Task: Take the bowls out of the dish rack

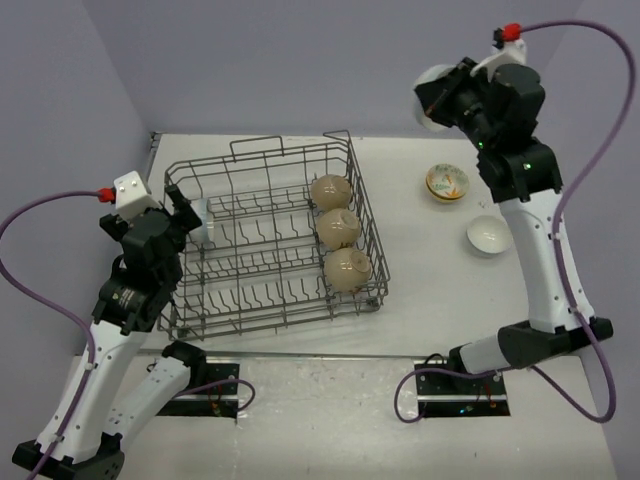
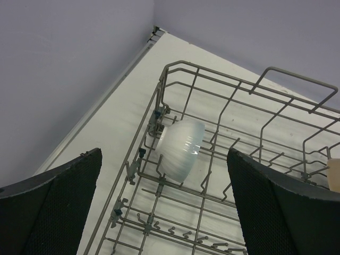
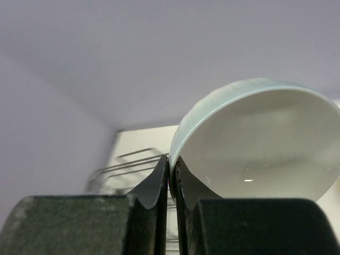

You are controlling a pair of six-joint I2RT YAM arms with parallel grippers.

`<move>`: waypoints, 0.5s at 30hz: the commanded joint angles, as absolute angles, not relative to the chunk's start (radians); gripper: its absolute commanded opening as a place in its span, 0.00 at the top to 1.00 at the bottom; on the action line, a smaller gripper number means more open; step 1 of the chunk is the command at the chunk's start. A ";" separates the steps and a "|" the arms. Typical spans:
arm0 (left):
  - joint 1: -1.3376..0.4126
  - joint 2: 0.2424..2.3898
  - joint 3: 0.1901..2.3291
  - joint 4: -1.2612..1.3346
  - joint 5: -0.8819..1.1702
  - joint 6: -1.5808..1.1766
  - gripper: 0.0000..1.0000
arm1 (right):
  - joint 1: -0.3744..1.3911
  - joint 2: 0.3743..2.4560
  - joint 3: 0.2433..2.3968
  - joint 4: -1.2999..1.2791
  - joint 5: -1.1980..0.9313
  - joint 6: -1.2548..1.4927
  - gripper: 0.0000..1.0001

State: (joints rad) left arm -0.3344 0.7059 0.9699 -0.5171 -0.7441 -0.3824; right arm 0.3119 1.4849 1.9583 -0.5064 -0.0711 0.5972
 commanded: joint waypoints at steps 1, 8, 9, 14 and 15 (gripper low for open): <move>-0.328 0.698 0.977 -0.489 -0.746 -0.376 0.00 | 0.183 1.456 1.856 -0.759 0.273 0.410 1.00; -0.341 0.722 0.982 -0.495 -0.723 -0.376 0.00 | -0.050 1.545 1.784 -0.877 0.324 0.341 1.00; -0.341 0.724 0.982 -0.495 -0.723 -0.376 0.00 | -0.067 1.560 1.779 -0.887 0.307 0.339 1.00; -0.365 0.723 0.980 -0.499 -0.729 -0.374 0.00 | -0.129 1.655 1.752 -0.894 0.284 0.293 1.00; -0.367 0.723 0.982 -0.499 -0.730 -0.374 0.00 | -0.136 1.675 1.759 -0.900 0.282 0.291 1.00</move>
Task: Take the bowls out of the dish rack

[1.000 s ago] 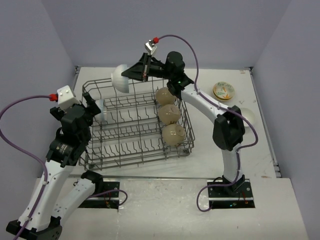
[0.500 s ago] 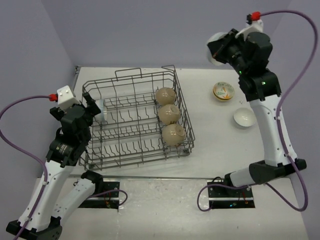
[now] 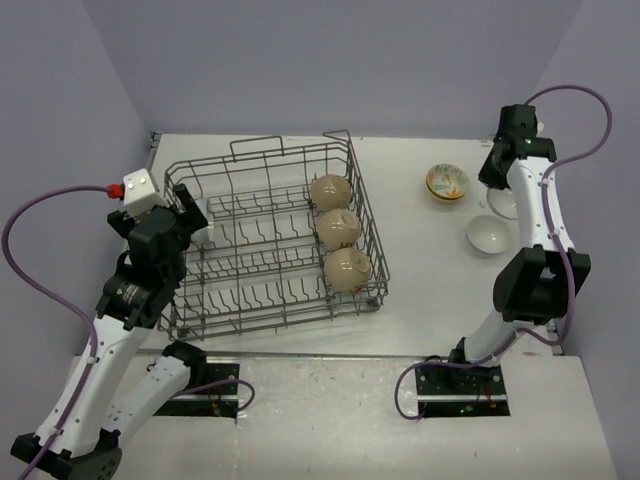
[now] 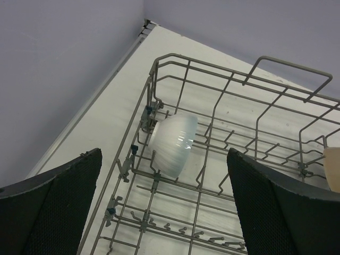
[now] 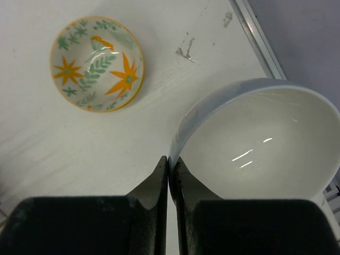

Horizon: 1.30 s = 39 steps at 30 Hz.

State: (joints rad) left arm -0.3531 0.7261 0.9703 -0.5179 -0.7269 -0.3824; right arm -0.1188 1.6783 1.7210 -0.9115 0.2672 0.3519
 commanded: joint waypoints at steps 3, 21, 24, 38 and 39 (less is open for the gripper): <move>-0.379 0.719 0.982 -0.502 -0.739 -0.373 0.00 | -0.156 1.746 1.770 -0.931 0.252 0.299 1.00; -0.405 0.706 0.980 -0.511 -0.772 -0.373 0.00 | -0.153 1.828 1.585 -0.888 0.232 0.319 1.00; -0.405 0.704 0.979 -0.511 -0.773 -0.373 0.00 | -0.149 1.824 1.560 -0.870 0.233 0.325 1.00; -0.405 0.704 0.980 -0.509 -0.781 -0.370 0.00 | -0.130 1.845 1.508 -0.838 0.291 0.364 0.70; -0.405 0.703 0.980 -0.509 -0.782 -0.370 0.00 | -0.129 1.844 1.509 -0.842 0.299 0.365 0.68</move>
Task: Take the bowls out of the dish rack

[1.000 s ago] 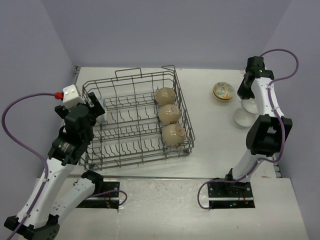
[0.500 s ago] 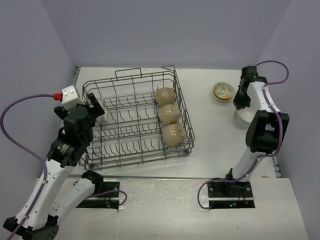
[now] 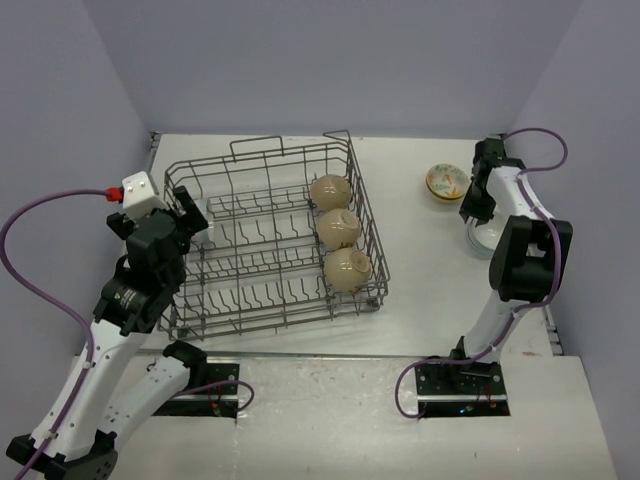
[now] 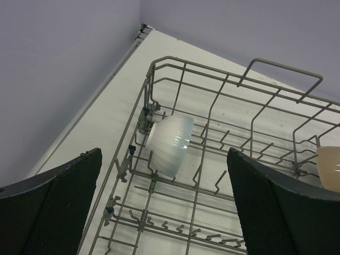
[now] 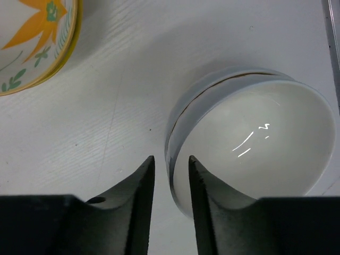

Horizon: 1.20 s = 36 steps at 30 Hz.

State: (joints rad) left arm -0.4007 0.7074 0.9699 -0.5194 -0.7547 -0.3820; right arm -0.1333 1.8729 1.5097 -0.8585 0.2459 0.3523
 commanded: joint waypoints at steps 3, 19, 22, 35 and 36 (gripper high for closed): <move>-0.405 0.704 0.980 -0.511 -0.784 -0.370 0.00 | -0.126 1.825 1.512 -0.853 0.311 0.365 0.58; -0.397 0.736 0.996 -0.522 -0.811 -0.387 0.00 | 0.342 1.523 1.810 -0.925 0.483 0.434 0.31; -0.390 0.739 0.996 -0.523 -0.824 -0.393 0.00 | 0.532 1.494 1.825 -0.795 0.502 0.449 0.25; -0.341 0.684 0.991 -0.552 -0.913 -0.468 0.00 | 0.931 2.090 2.335 -0.443 -0.090 0.612 0.12; -0.341 0.681 0.994 -0.558 -0.916 -0.478 0.00 | 0.936 2.182 2.385 -0.445 -0.121 0.629 0.12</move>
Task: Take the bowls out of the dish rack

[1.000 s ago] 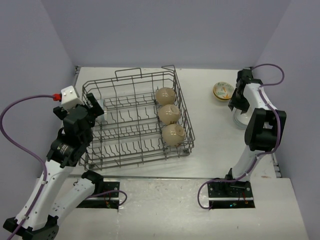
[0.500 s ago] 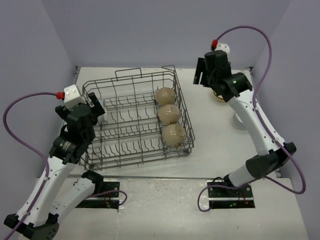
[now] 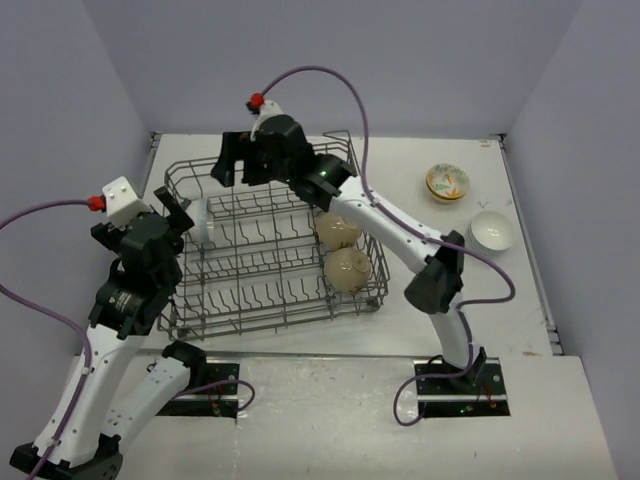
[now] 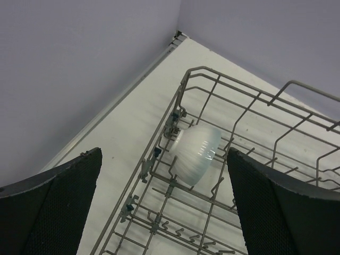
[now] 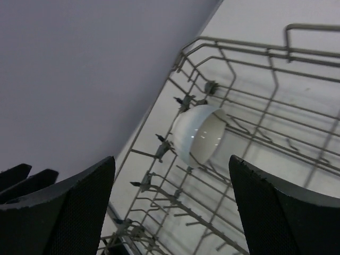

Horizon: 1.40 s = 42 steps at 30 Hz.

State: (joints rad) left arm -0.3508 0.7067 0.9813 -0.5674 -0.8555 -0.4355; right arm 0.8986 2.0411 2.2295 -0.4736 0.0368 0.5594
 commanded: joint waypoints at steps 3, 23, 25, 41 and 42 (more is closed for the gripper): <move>-0.341 0.673 0.997 -0.575 -0.927 -0.495 0.00 | 0.940 2.256 2.412 -0.362 -0.184 0.715 0.14; -0.359 0.644 0.982 -0.546 -0.894 -0.462 0.00 | 0.943 2.542 2.516 -0.252 -0.144 0.805 0.24; -0.362 0.643 0.982 -0.543 -0.893 -0.462 0.00 | 0.946 2.514 2.461 -0.218 -0.149 0.795 0.25; -0.365 0.745 1.074 -0.603 -0.822 -0.451 0.00 | 0.901 1.840 2.234 -0.288 -0.025 0.441 0.20; -0.365 0.782 1.095 -0.610 -0.810 -0.449 0.00 | 0.894 1.809 2.218 -0.323 -0.005 0.425 0.19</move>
